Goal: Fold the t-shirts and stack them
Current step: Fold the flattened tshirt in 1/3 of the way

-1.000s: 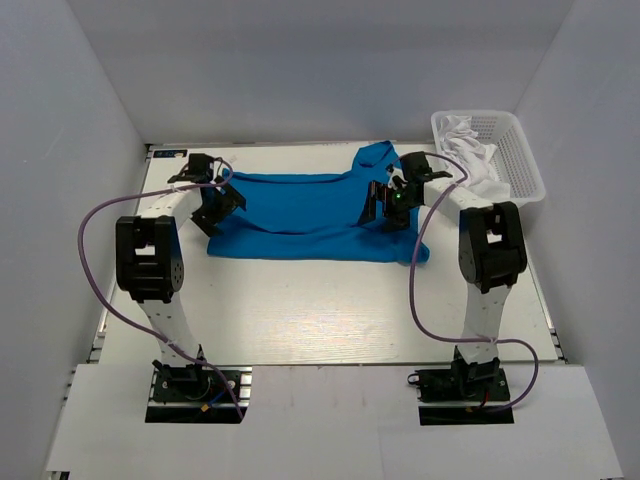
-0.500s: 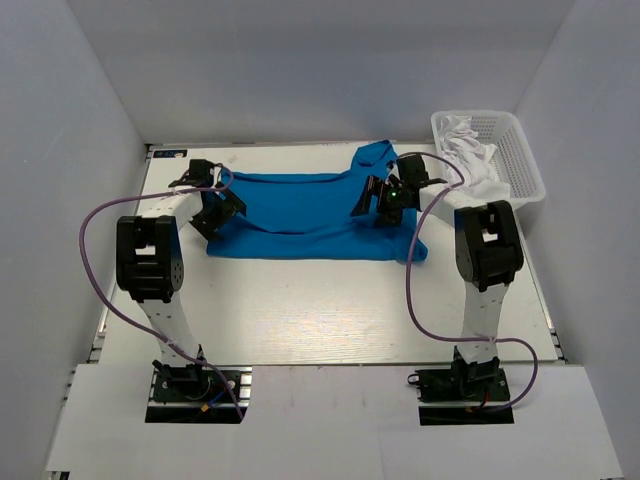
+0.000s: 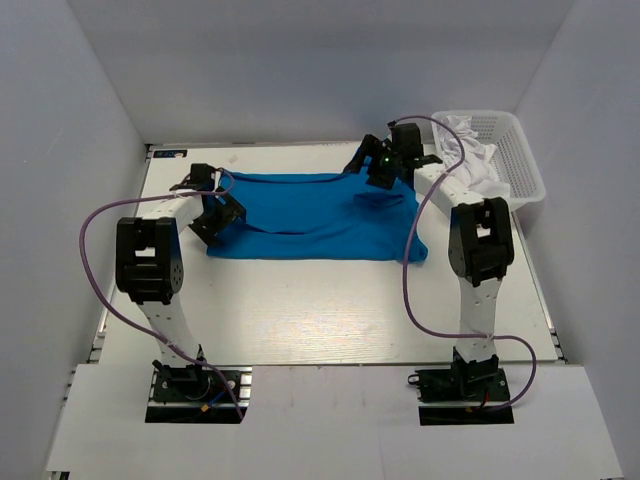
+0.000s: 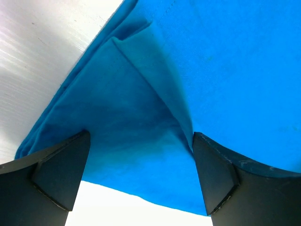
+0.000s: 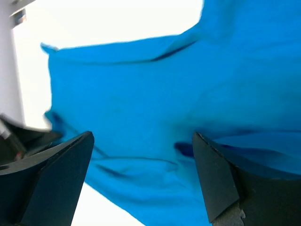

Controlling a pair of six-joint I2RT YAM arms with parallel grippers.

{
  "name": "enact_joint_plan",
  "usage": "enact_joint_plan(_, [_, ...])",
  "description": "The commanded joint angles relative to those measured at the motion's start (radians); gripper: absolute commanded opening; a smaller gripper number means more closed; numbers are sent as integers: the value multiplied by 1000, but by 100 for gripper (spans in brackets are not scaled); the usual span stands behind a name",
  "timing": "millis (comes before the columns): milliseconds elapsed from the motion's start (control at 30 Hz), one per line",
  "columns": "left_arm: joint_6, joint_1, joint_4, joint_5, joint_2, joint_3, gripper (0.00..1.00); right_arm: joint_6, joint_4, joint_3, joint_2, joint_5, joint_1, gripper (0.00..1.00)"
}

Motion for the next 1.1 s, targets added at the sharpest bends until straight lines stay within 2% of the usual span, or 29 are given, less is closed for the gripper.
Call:
enact_joint_plan(0, [30, -4, -2, -31, -73, 25, 100, -63, -264, 86, -3, 233, -11, 90])
enact_joint_plan(67, [30, -4, 7, -7, -73, 39, 100, -112, -323, 74, -51, 284, -13, 90])
enact_joint_plan(167, [42, -4, 47, 30, -53, 61, 100, -169, -306, -43, -136, 340, -10, 90])
enact_joint_plan(300, [51, -4, 47, 63, -14, 118, 100, -224, -300, -193, -260, 303, -11, 90])
enact_joint_plan(433, [51, -4, 70, 101, 9, 137, 100, -227, -263, -334, -299, 143, -14, 90])
enact_joint_plan(533, [51, -13, 95, 101, 41, 137, 100, -202, -223, -426, -333, 121, -14, 90])
enact_joint_plan(833, [42, -13, 104, 114, 145, 238, 100, -202, -225, -463, -350, 102, -28, 90])
enact_joint_plan(1067, [5, 9, -12, 58, 207, 296, 100, -176, -280, -463, -290, 176, -77, 90])
